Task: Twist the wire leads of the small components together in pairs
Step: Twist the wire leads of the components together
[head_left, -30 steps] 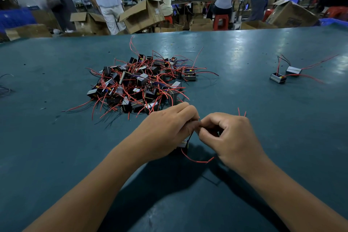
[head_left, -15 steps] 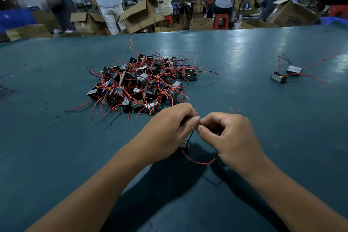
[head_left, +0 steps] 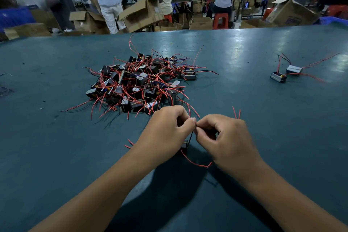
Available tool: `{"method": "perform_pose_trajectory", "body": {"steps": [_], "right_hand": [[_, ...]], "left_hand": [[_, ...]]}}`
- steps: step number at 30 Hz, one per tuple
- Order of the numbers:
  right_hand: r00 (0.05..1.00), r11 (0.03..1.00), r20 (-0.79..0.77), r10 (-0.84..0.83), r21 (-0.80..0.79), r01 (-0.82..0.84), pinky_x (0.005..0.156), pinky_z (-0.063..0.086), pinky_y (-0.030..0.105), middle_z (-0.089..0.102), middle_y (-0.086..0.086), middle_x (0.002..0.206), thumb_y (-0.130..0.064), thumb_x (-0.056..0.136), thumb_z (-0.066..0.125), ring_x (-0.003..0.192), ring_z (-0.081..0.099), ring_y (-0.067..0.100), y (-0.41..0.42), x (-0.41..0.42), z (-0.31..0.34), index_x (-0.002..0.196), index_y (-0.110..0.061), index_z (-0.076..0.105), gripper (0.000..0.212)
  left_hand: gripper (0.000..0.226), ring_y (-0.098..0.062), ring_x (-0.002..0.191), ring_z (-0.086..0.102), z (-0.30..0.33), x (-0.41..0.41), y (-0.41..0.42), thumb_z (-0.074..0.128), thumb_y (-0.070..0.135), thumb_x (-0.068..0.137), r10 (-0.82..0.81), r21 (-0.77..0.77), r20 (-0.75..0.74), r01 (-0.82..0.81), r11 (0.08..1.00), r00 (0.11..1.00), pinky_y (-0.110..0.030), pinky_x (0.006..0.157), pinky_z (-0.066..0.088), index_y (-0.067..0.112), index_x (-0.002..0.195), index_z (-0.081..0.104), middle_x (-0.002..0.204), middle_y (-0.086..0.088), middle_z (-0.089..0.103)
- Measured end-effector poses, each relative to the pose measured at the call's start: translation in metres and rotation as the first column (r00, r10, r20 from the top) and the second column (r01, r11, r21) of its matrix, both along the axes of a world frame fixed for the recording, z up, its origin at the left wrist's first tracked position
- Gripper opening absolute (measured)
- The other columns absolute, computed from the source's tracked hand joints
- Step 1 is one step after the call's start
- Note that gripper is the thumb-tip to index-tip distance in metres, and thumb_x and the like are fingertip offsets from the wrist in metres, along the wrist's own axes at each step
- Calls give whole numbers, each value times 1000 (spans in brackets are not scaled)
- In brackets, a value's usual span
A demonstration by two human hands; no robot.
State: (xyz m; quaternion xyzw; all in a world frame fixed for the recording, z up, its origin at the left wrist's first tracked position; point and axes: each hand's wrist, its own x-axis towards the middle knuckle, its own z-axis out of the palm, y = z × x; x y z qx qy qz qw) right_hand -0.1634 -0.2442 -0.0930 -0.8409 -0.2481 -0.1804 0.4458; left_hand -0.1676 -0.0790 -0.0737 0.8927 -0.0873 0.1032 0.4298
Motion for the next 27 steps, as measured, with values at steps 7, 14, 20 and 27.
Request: {"method": "perform_pose_trajectory", "body": {"steps": [7,14,20,27], "right_hand": [[998,998,54,25,-51,-22,63,49,36,62,-8,68,-18,83,65,64,58,12,-1,1,4,75,-17,68,9],[994,994,-12,109,-30,-110,61,40,13,64,-9,67,-7,83,73,64,58,6,-12,6,6,76,-15,70,11],[985,985,-23,173,-12,-173,60,38,9,64,-10,66,-4,82,72,62,56,1,-14,6,8,78,-13,72,9],[981,981,-35,191,-22,-191,60,36,8,61,-12,64,-1,82,73,60,54,1,-14,6,9,78,-11,72,11]], "left_hand": [[23,-4,47,39,4,3,8,67,14,90,-37,-152,-49,29,988,998,-15,47,31,4,70,64,55,6,53],[14,-9,88,56,14,10,33,78,19,84,-389,365,297,273,890,872,-24,78,45,16,97,77,98,11,60],[12,-25,82,60,16,9,30,75,22,87,-442,528,431,178,831,786,-39,70,50,15,96,78,95,0,65],[18,-25,78,58,18,6,27,66,27,93,-477,564,451,174,807,754,-42,65,50,13,90,77,91,-2,65]]}}
